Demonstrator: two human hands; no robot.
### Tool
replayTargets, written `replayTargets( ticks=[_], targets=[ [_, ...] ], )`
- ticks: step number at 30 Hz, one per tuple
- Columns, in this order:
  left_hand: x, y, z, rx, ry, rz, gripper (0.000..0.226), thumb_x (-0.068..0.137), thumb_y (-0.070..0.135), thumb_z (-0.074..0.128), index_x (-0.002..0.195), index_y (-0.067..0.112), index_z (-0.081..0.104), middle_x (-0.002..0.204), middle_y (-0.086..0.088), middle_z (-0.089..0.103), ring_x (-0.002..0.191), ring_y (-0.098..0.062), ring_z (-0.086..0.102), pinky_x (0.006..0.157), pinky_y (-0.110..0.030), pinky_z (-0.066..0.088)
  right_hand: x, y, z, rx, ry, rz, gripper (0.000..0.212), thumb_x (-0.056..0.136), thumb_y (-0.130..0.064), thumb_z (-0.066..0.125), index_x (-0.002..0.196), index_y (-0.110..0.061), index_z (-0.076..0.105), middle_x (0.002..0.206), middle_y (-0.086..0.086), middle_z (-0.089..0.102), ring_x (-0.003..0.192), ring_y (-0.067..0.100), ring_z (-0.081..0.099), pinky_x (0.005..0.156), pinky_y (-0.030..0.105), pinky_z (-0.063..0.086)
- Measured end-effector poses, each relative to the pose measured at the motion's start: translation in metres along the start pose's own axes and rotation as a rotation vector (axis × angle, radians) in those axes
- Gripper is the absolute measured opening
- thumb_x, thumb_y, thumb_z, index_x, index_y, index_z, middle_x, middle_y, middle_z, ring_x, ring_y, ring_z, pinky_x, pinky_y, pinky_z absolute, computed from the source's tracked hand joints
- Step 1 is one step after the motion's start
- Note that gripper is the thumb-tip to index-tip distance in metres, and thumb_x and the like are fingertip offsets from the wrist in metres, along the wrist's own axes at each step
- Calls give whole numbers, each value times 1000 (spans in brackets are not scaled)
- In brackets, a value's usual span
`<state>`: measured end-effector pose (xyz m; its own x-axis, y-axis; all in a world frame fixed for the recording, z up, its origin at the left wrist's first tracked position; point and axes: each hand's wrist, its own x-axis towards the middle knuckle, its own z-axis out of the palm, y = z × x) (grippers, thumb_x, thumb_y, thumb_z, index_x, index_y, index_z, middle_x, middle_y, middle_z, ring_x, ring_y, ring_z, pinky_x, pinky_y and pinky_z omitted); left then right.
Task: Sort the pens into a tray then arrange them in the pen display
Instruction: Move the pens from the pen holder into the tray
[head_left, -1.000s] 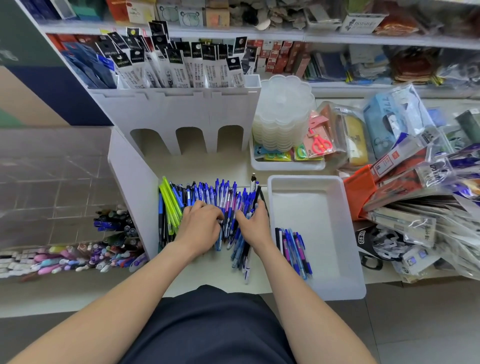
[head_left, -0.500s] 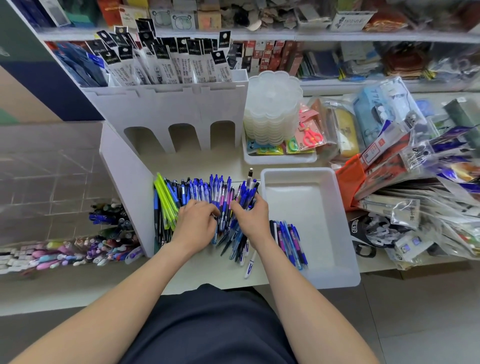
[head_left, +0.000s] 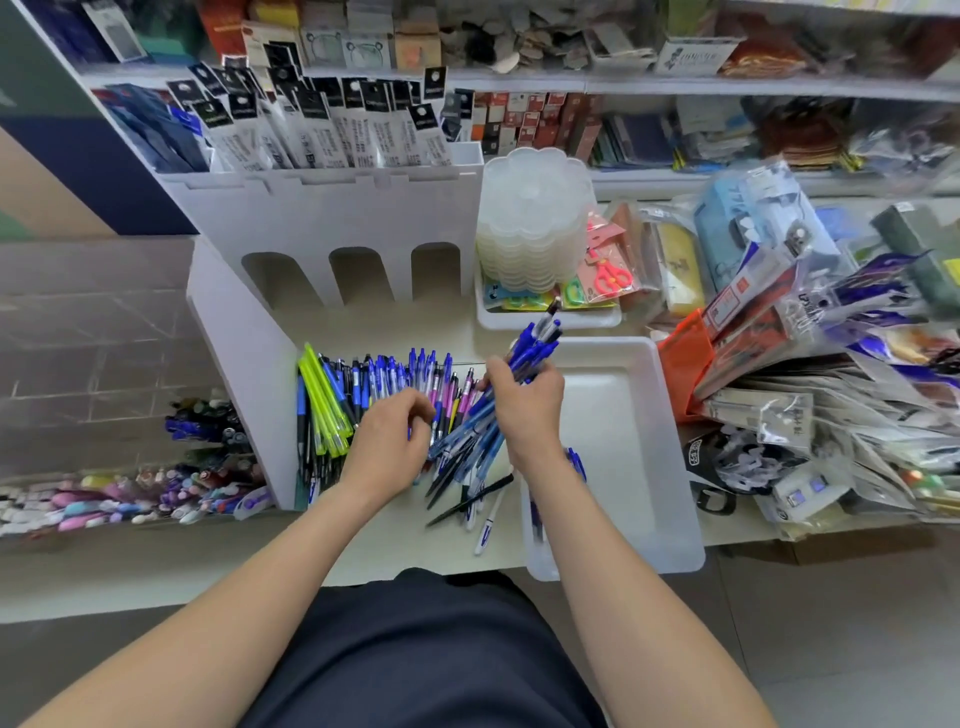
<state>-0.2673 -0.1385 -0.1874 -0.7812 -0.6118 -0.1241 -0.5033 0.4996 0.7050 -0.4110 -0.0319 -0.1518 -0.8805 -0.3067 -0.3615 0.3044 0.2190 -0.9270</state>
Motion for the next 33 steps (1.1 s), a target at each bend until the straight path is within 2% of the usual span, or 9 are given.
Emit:
replayTargets(
  ticks=[5, 10, 13, 18, 21, 24, 28, 31, 33],
  targets=[
    [6, 27, 14, -107, 22, -5, 25, 97, 3, 53, 96, 23, 68, 91, 9, 69, 86, -11, 64, 77, -32, 52, 14, -34, -54, -22, 47, -88, 13, 87, -4, 70, 79, -14, 66, 64, 2, 70, 62, 15, 66, 62, 31, 58],
    [9, 56, 45, -100, -115, 18, 23, 99, 7, 53, 108, 20, 70, 102, 9, 69, 91, -7, 63, 85, -32, 54, 28, -27, -109, -220, -16, -122, 6, 89, -11, 70, 86, -10, 65, 70, 3, 69, 64, 15, 69, 70, 39, 59],
    [10, 70, 68, -11, -259, 37, 26, 100, 14, 56, 125, 17, 63, 120, 1, 66, 97, -13, 61, 94, -36, 53, 34, -1, -129, -381, -30, -121, 10, 87, -18, 71, 83, -11, 65, 71, 4, 72, 67, 18, 73, 71, 43, 60],
    [4, 76, 107, 158, -410, -68, 56, 102, 21, 61, 150, 10, 35, 142, -19, 54, 120, -35, 61, 99, -46, 52, 38, 59, -136, -428, -125, -36, 15, 84, -25, 74, 91, -16, 65, 82, 6, 71, 74, 23, 72, 78, 50, 62],
    [-1, 74, 123, 202, -377, -71, 63, 100, 12, 62, 153, 13, 27, 128, -21, 62, 107, -37, 66, 88, -49, 56, 36, 87, -138, -480, -231, -52, 22, 86, -23, 79, 102, -22, 65, 89, -5, 72, 80, 9, 68, 77, 30, 56],
    [-2, 77, 129, 185, -318, -93, 64, 99, 5, 62, 153, 14, 28, 108, -16, 66, 90, -33, 66, 72, -43, 51, 27, 106, -143, -505, -258, -47, 44, 84, -21, 82, 121, -26, 60, 100, -15, 74, 89, 2, 69, 76, 13, 51],
    [1, 78, 128, 153, -323, -133, 64, 96, 6, 67, 146, 20, 30, 90, -8, 63, 74, -28, 66, 67, -45, 56, 18, 121, -145, -576, -210, -78, 47, 83, -26, 81, 125, -26, 60, 105, -9, 71, 95, 13, 67, 81, 21, 52],
    [2, 77, 128, 156, -343, -153, 65, 96, 8, 70, 142, 25, 27, 88, -7, 64, 69, -26, 68, 71, -51, 61, 17, 123, -148, -635, -220, -84, 51, 85, -30, 83, 130, -22, 60, 118, -3, 56, 107, 14, 58, 85, 13, 42],
    [1, 77, 128, 151, -342, -152, 66, 95, 8, 71, 142, 26, 28, 86, -6, 63, 68, -24, 67, 71, -51, 61, 17, 122, -150, -737, -255, -84, 65, 85, -39, 83, 140, -19, 55, 126, -1, 52, 116, 15, 50, 95, 22, 41]
  ],
)
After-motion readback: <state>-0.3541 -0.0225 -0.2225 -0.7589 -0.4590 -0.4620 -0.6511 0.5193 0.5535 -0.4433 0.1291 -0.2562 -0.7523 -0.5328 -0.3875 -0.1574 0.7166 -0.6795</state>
